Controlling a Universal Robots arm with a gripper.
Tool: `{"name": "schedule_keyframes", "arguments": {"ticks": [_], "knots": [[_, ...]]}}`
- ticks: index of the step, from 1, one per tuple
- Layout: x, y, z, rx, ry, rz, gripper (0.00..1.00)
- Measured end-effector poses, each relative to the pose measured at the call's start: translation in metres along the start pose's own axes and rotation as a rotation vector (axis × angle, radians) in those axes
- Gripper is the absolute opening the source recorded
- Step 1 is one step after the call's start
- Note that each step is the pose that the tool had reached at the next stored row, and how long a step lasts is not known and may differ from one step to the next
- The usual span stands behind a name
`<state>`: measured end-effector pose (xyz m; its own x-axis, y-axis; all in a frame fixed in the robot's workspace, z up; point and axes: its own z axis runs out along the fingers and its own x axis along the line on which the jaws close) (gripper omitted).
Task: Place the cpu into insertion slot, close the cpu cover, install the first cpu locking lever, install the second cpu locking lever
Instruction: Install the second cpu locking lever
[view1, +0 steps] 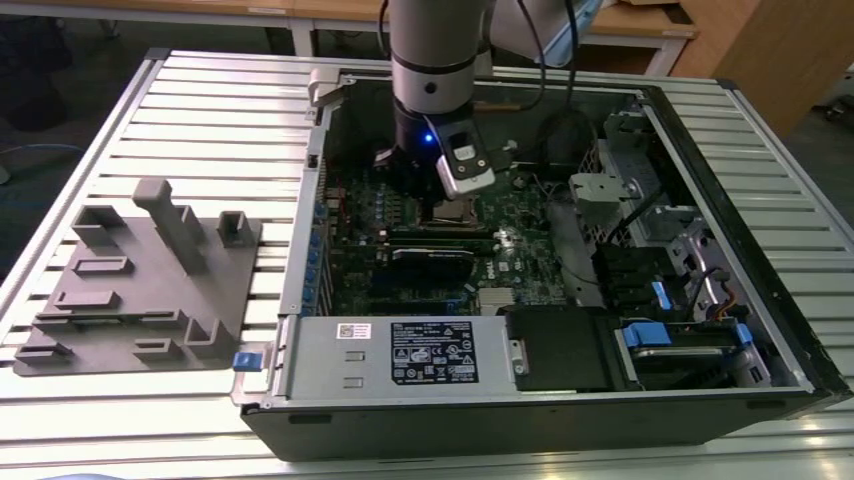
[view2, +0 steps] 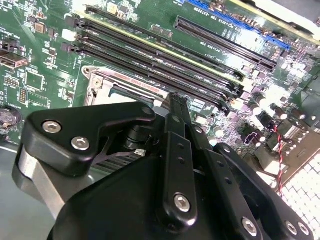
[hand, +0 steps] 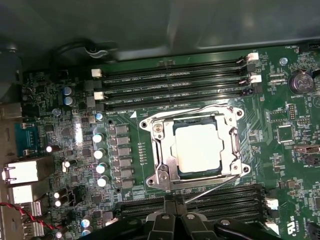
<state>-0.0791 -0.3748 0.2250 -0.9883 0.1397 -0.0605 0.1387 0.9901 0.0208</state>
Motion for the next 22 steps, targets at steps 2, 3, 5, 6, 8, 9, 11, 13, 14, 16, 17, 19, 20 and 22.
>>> {"name": "schedule_keyframes", "arguments": {"ticks": [2, 3, 5, 6, 8, 9, 11, 13, 14, 16, 17, 19, 20, 22], "knots": [[0.0003, -0.0001, 0.0023, 0.0001, 0.0001, 0.0, 0.11], [0.0005, -0.0001, 0.0036, 0.0001, 0.0001, 0.0, 0.11], [0.0008, -0.0002, 0.0064, 0.0, 0.0, 0.0, 0.11], [0.001, -0.0002, 0.0075, 0.0, 0.0, 0.0, 0.11], [0.0013, -0.0003, 0.0095, 0.0, 0.0, 0.0, 0.11], [0.0014, -0.0003, 0.0102, 0.0, 0.0, 0.0, 0.11], [0.0014, -0.0004, 0.0103, 0.0002, 0.0001, 0.0, 0.11], [0.0015, -0.0004, 0.0103, 0.0002, 0.0001, 0.0, 0.11], [0.0015, -0.0004, 0.0104, 0.0001, 0.0001, 0.0, 0.11], [0.0015, -0.0004, 0.0105, 0.0001, 0.0, 0.0, 0.11], [0.0015, -0.0004, 0.0105, 0.0001, 0.0001, 0.0, 0.11], [0.0015, -0.0004, 0.0105, 0.0001, 0.0, 0.0, 0.11], [0.0015, -0.0004, 0.0106, 0.0001, 0.0, 0.0, 0.11], [0.0015, -0.0003, 0.0112, -0.0003, -0.0001, 0.0, 0.11]]}}
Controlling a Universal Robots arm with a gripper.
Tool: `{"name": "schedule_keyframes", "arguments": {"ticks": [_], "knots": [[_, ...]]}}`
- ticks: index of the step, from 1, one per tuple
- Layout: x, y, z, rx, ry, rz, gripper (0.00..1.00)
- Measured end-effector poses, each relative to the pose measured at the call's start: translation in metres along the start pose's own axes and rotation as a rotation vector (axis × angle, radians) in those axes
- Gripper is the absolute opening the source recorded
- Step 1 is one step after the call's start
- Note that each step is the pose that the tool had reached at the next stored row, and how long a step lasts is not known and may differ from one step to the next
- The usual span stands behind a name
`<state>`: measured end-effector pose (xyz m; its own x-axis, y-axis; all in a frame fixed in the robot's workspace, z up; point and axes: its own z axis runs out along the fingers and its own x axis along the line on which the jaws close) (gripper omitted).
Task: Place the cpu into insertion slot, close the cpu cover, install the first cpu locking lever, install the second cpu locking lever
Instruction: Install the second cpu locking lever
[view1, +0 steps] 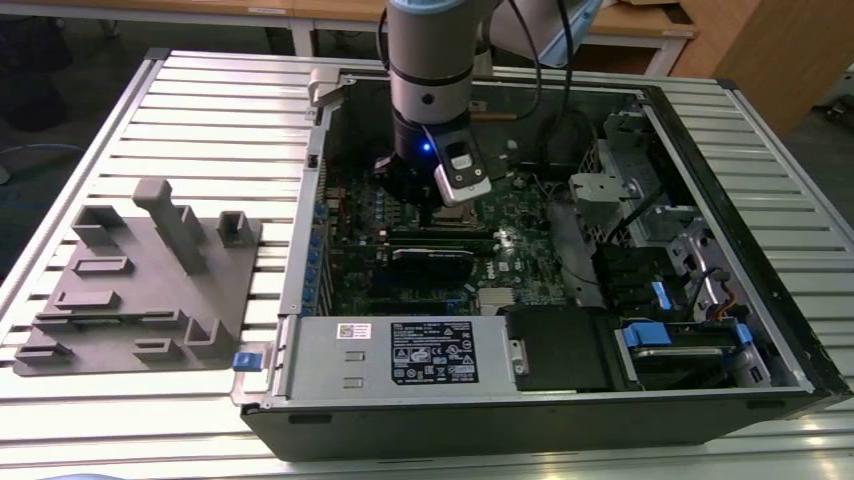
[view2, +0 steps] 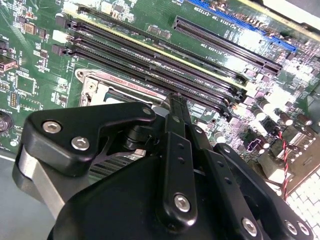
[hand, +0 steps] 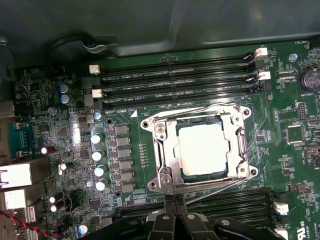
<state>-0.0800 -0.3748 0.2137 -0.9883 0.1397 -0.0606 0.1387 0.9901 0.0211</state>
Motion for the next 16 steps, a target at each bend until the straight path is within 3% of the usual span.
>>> {"name": "schedule_keyframes", "arguments": {"ticks": [16], "knots": [[0.0017, -0.0007, 0.006, 0.0004, 0.0002, 0.0, 0.11]]}}
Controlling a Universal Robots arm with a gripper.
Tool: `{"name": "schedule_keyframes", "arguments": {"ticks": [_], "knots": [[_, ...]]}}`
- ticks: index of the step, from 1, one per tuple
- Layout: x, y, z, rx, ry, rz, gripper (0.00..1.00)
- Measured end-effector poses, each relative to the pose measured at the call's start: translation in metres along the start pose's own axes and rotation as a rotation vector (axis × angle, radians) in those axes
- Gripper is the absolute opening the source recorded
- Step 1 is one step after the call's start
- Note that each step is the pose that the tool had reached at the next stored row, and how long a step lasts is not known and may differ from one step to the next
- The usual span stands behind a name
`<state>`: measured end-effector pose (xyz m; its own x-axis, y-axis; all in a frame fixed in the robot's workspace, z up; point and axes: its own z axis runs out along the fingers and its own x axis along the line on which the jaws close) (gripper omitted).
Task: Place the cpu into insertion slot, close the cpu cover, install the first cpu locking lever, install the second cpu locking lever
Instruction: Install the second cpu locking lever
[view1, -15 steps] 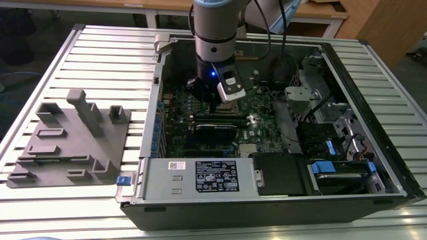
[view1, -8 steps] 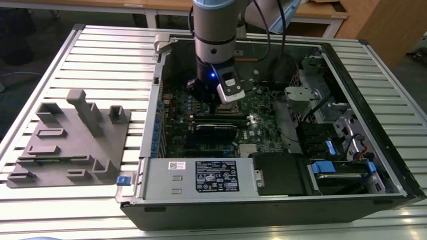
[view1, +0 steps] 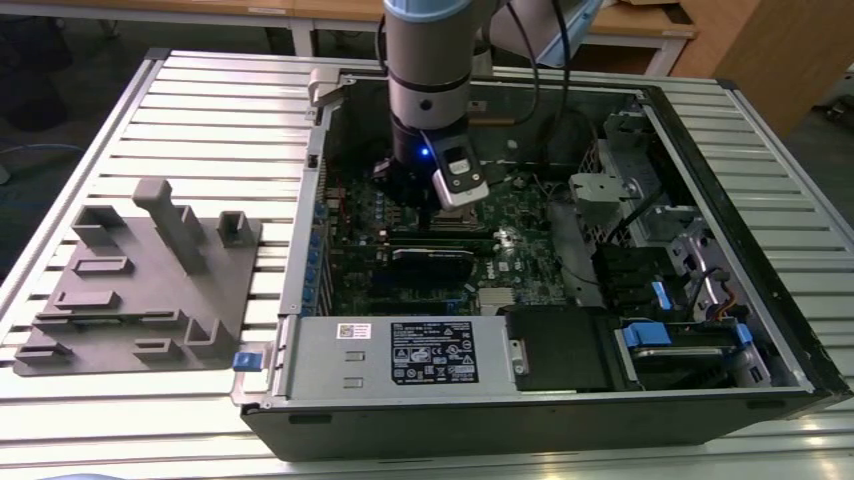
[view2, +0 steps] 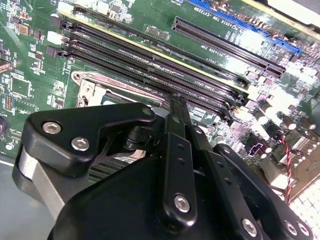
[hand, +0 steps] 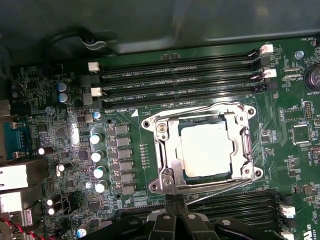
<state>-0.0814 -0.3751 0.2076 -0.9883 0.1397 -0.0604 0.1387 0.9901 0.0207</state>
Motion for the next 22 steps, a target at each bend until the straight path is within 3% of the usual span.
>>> {"name": "schedule_keyframes", "arguments": {"ticks": [13, 15, 18, 22], "knots": [[0.0036, -0.0006, 0.0015, -0.0018, 0.0002, 0.0, 0.11], [0.0038, -0.0006, 0.0016, -0.0045, 0.0005, 0.0, 0.11], [0.0041, -0.0007, 0.0019, -0.0162, 0.0022, 0.001, 0.11], [0.0042, -0.0007, 0.0032, -0.0207, 0.0028, 0.001, 0.11]]}}
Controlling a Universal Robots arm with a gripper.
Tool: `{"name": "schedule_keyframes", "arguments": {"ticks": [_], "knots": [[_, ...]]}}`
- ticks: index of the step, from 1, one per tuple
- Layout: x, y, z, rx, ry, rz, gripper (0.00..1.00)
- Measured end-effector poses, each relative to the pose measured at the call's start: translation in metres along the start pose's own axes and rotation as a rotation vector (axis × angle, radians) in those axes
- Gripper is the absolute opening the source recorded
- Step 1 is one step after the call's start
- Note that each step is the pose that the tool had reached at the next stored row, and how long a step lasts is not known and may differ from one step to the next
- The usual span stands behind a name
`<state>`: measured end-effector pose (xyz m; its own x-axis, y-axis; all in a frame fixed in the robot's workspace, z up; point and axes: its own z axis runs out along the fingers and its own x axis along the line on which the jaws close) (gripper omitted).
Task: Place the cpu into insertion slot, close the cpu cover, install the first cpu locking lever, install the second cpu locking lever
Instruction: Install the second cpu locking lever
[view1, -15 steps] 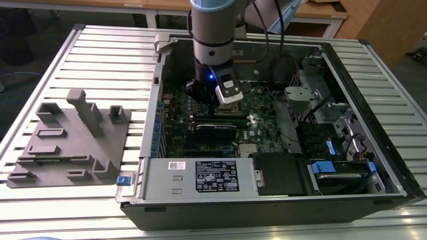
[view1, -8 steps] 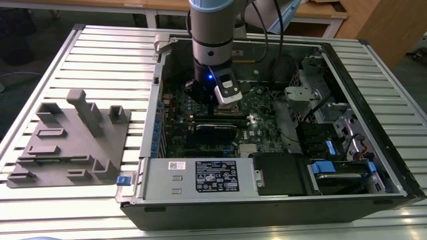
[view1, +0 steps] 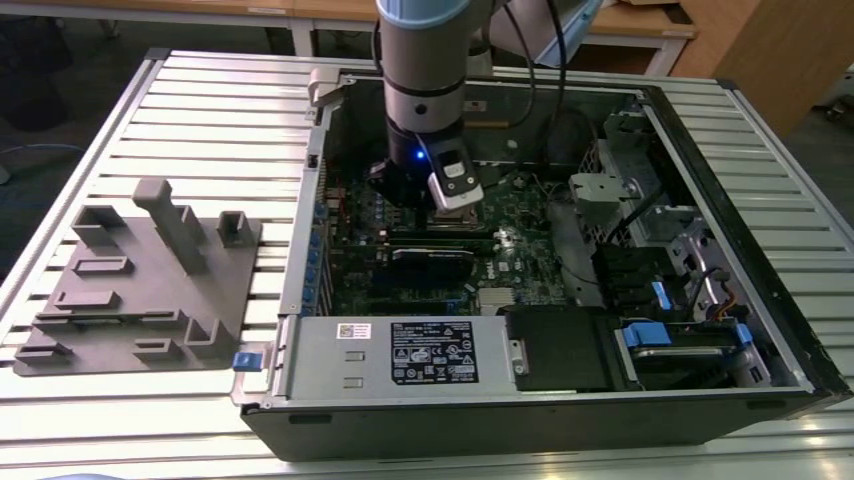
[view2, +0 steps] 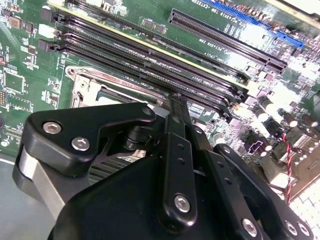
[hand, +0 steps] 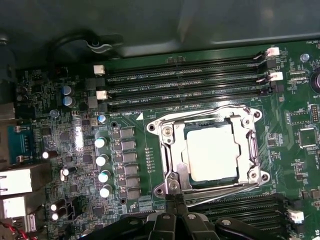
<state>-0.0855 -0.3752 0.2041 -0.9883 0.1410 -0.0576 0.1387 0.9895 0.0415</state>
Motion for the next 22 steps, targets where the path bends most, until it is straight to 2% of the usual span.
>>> {"name": "schedule_keyframes", "arguments": {"ticks": [3, 6, 9, 12, 13, 18, 22], "knots": [[0.0008, -0.0002, 0.0018, -0.0036, 0.0006, 0.0, 0.11], [0.0016, -0.0004, 0.0033, -0.012, 0.0018, 0.001, 0.11], [0.0022, -0.0005, 0.0043, -0.0229, 0.0035, 0.002, 0.11], [0.0026, -0.0005, 0.0047, -0.0385, 0.0056, 0.003, 0.11], [0.0026, -0.0005, 0.0047, -0.0402, 0.0058, 0.003, 0.11], [0.0025, -0.0004, 0.0043, -0.0404, 0.0054, 0.003, 0.11], [0.0022, -0.0003, -0.0009, -0.034, 0.0047, 0.003, 0.11]]}}
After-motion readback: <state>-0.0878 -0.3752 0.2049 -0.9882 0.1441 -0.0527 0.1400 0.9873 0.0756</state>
